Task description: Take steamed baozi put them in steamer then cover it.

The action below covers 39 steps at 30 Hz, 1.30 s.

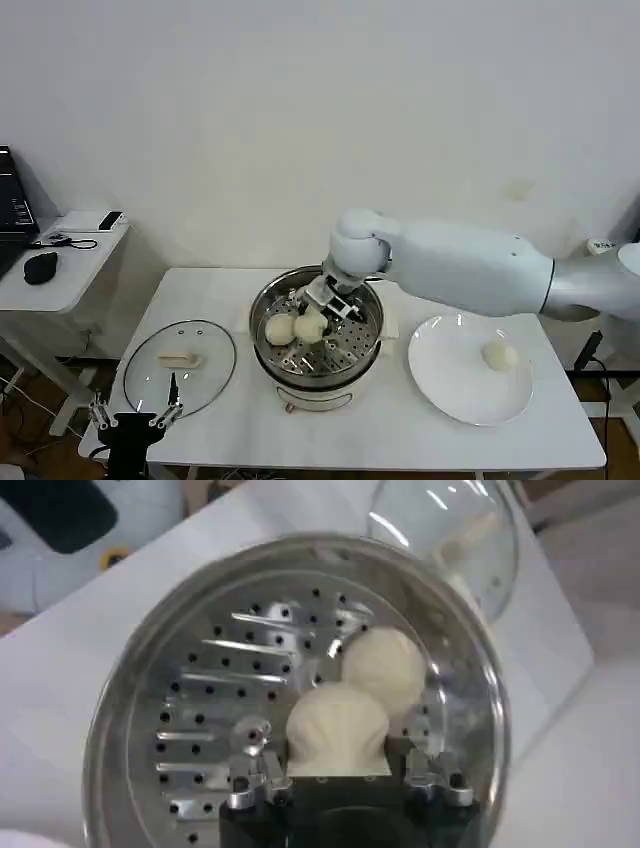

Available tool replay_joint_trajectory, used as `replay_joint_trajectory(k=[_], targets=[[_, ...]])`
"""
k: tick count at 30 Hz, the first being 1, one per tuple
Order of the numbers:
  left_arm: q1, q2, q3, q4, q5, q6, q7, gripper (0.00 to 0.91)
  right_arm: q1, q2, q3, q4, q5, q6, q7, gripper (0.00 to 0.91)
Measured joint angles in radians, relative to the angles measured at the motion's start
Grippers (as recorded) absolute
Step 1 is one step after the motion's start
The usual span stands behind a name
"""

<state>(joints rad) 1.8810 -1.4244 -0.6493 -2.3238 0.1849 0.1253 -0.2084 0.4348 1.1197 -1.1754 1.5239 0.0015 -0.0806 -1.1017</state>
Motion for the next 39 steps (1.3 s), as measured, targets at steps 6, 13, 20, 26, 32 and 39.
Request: replay_joint_trajectory(k=[6,13,20,26,32,39], targets=[[-0.003,0.000,0.001,0.001,0.000,0.000,-0.001,0.907,0.004,0.001,-0.016,0.014,-0.012,0.034,-0.017,0.645],[-0.004,0.000,0.004,0.004,0.000,-0.001,-0.001,0.907,0.007,-0.006,-0.032,0.036,-0.016,0.065,-0.036,0.645],[-0.003,-0.001,0.004,0.002,0.000,0.000,-0.001,0.907,0.011,-0.018,-0.040,0.053,-0.018,0.085,-0.050,0.645],[-0.002,-0.003,0.006,0.000,0.000,-0.001,-0.001,0.907,0.011,-0.027,-0.044,0.068,-0.014,0.089,-0.056,0.645],[-0.002,-0.003,0.007,-0.002,0.001,-0.001,-0.001,0.907,0.012,-0.031,-0.043,0.071,-0.009,0.092,-0.058,0.907],[-0.004,-0.001,0.007,-0.002,0.001,-0.001,0.000,0.907,0.014,-0.038,-0.035,0.068,-0.003,0.090,-0.050,0.907]])
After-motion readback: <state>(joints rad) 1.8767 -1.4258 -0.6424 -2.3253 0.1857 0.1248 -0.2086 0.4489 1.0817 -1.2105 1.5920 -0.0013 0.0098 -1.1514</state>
